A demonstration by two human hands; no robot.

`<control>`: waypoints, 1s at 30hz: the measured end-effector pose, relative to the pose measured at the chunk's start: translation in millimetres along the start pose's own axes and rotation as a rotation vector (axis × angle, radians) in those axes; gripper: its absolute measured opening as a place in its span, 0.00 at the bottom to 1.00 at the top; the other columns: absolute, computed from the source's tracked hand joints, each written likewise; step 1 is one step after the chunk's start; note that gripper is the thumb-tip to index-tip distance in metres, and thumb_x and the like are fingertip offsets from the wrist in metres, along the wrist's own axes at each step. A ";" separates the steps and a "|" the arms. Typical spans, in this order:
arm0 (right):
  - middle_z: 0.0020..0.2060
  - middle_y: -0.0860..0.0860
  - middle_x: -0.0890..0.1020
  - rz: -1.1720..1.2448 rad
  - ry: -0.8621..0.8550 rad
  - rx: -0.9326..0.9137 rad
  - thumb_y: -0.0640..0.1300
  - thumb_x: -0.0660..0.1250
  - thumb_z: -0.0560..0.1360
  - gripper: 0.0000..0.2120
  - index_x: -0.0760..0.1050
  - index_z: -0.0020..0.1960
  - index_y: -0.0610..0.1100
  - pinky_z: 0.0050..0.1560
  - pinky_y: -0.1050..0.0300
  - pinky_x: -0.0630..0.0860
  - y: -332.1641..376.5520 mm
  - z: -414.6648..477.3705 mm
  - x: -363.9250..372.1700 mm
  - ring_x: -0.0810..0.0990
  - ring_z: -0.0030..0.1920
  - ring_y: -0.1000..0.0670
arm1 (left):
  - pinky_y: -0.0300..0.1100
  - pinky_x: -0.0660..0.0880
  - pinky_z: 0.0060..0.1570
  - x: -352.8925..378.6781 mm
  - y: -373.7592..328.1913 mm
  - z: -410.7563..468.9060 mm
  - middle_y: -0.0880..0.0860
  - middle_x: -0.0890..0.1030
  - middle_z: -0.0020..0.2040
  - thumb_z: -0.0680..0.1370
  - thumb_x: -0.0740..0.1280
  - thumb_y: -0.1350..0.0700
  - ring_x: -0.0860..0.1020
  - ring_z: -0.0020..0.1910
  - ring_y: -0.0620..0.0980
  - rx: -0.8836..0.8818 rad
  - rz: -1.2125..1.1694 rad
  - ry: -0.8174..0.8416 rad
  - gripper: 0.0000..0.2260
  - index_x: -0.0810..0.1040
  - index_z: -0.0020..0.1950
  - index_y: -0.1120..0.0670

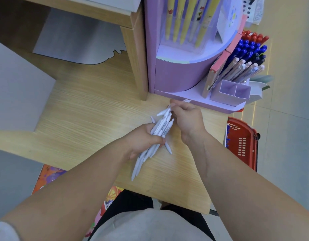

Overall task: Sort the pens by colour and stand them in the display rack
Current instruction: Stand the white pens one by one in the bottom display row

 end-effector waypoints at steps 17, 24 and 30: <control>0.46 0.51 0.77 -1.072 0.106 -0.194 0.51 0.76 0.68 0.13 0.81 0.49 0.48 0.46 0.57 0.73 -40.2 -24.9 -1.6 0.77 0.43 0.50 | 0.44 0.77 0.51 -31.3 -0.8 -8.9 0.52 0.82 0.44 0.77 0.68 0.65 0.82 0.45 0.49 0.101 -0.434 -0.211 0.10 0.79 0.57 0.55; 0.43 0.43 0.77 -1.399 0.087 -0.416 0.45 0.65 0.75 0.07 0.74 0.51 0.43 0.38 0.53 0.71 -30.6 -30.8 11.1 0.78 0.42 0.39 | 0.46 0.76 0.51 -30.4 2.5 -19.9 0.51 0.81 0.41 0.77 0.69 0.64 0.81 0.45 0.49 0.129 -0.451 -0.202 0.08 0.79 0.54 0.54; 0.39 0.50 0.74 -1.214 0.198 -0.320 0.42 0.67 0.74 0.08 0.69 0.49 0.45 0.32 0.58 0.64 -35.4 -34.8 -11.5 0.73 0.37 0.49 | 0.50 0.75 0.55 -26.8 10.2 -36.6 0.49 0.81 0.42 0.75 0.71 0.59 0.81 0.47 0.48 0.173 -0.443 -0.191 0.09 0.78 0.53 0.52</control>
Point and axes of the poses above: each hand's wrist, its own z-axis towards the middle knuckle, its own x-axis out of the palm, y = z × x, the point moved 8 cm from there along z, towards the middle knuckle
